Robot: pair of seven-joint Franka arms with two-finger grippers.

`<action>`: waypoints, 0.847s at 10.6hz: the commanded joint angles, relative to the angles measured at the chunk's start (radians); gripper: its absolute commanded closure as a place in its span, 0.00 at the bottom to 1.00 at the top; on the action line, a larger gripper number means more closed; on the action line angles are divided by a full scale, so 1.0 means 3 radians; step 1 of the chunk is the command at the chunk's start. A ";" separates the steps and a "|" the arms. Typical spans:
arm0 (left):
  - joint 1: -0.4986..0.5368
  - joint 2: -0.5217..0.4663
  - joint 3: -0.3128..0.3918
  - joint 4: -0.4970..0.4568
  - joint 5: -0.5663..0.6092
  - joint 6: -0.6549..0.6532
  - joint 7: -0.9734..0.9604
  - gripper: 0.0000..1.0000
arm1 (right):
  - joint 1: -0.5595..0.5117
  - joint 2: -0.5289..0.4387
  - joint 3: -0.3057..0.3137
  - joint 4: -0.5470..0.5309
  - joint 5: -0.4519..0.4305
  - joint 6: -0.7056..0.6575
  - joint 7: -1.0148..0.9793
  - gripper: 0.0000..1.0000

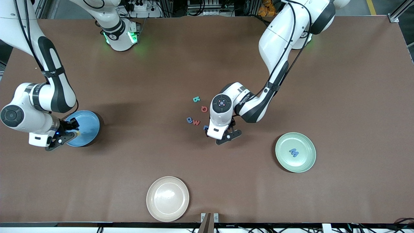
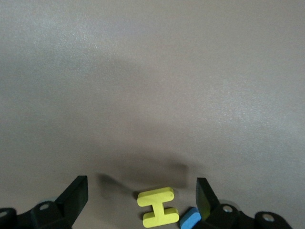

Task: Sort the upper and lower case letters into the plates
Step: 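Carry the n to the blue plate while the left gripper reaches the H, then grasp the yellow H with the left gripper while the right gripper returns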

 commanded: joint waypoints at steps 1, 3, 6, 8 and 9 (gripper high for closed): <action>-0.0041 0.0070 0.0032 0.0103 0.0045 -0.0006 -0.0089 0.00 | 0.0168 -0.0033 0.0051 0.0007 0.0305 -0.0114 -0.0003 0.00; -0.0036 0.0070 0.0027 0.0077 0.0029 -0.0006 -0.0155 0.00 | 0.0321 -0.0023 0.0051 0.0052 0.0418 -0.0099 0.0013 0.00; -0.0046 0.0070 0.0027 0.0052 0.0024 -0.0006 -0.0238 0.00 | 0.0638 -0.0013 0.0046 0.0063 0.0500 -0.0073 0.0578 0.00; -0.0092 0.0070 0.0027 0.0052 0.0024 -0.0006 -0.0309 0.02 | 0.0767 0.0053 0.0051 0.0063 0.0500 0.0059 0.0830 0.00; -0.0112 0.0070 0.0017 0.0052 0.0024 -0.0006 -0.0335 0.03 | 0.0767 0.0089 0.0051 0.0063 0.0500 0.0100 0.0841 0.00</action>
